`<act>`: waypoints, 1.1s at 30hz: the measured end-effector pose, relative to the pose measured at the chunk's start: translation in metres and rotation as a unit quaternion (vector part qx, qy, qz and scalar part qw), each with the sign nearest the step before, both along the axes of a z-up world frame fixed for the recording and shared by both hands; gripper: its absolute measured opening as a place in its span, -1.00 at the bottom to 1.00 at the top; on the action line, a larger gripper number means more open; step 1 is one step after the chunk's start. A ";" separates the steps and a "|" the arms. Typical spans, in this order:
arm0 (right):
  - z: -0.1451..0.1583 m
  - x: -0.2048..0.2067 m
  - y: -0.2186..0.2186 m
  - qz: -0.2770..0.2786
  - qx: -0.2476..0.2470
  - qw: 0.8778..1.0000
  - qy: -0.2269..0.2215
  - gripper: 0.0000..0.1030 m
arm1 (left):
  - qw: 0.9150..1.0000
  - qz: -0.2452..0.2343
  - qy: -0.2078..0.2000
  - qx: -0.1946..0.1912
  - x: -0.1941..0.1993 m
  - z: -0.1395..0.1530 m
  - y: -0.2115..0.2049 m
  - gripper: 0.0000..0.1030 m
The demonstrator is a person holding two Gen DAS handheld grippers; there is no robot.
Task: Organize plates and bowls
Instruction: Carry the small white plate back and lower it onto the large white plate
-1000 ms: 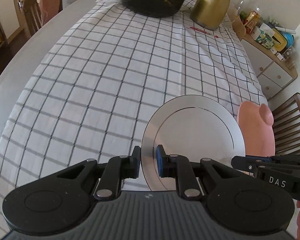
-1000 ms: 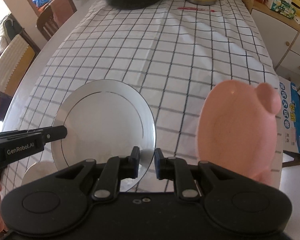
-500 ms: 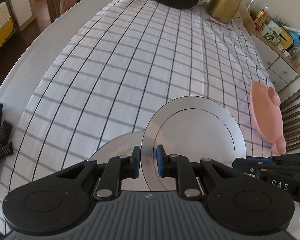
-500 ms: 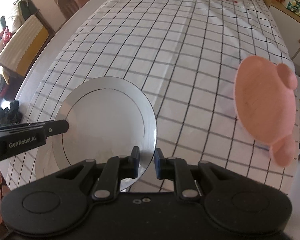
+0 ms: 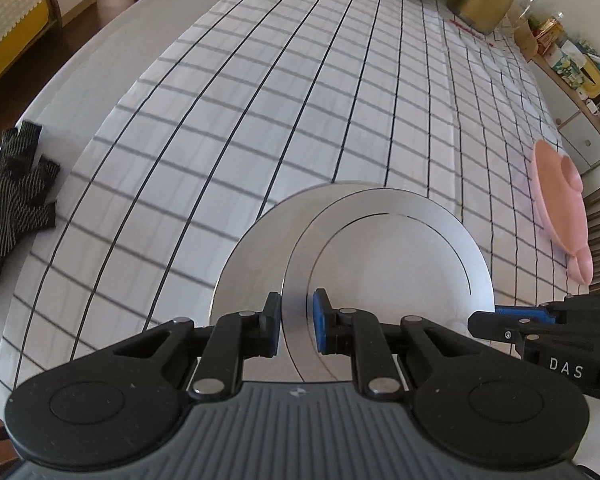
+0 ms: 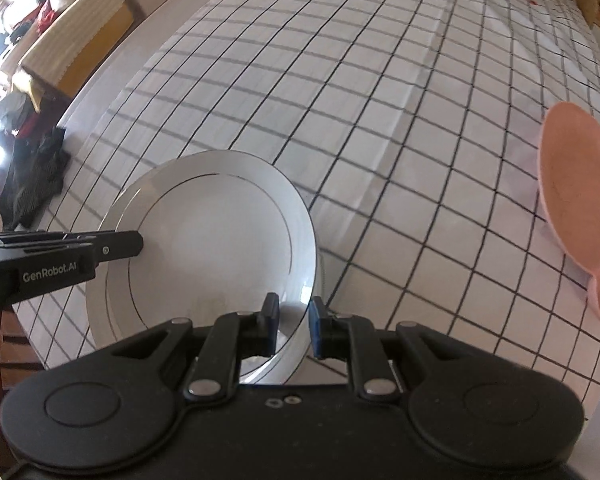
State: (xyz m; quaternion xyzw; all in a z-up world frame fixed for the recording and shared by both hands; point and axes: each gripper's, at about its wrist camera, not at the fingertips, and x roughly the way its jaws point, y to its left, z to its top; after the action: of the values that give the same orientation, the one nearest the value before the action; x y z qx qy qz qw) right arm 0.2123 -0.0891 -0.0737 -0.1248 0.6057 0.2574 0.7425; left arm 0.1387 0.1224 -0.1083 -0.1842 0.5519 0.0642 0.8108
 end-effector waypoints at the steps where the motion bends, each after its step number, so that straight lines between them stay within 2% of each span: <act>1: -0.002 -0.001 0.002 0.004 -0.001 1.000 0.002 -0.73 | 1.000 0.001 0.001 0.000 -0.002 -0.002 0.001 -0.70; 15: -0.015 0.001 0.011 0.018 -0.008 1.000 0.019 -0.73 | 1.000 0.006 0.012 -0.001 -0.009 -0.015 0.004 -0.70; 33: -0.021 0.006 0.015 0.025 -0.012 0.999 0.025 -0.73 | 1.000 -0.003 0.019 0.006 -0.010 -0.016 0.004 -0.69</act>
State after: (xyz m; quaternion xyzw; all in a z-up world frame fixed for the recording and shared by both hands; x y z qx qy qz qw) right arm 0.2187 -0.0740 -0.0949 -0.1421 0.6236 0.2717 0.7191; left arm 0.1288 0.1266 -0.1244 -0.1769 0.5672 0.0685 0.8015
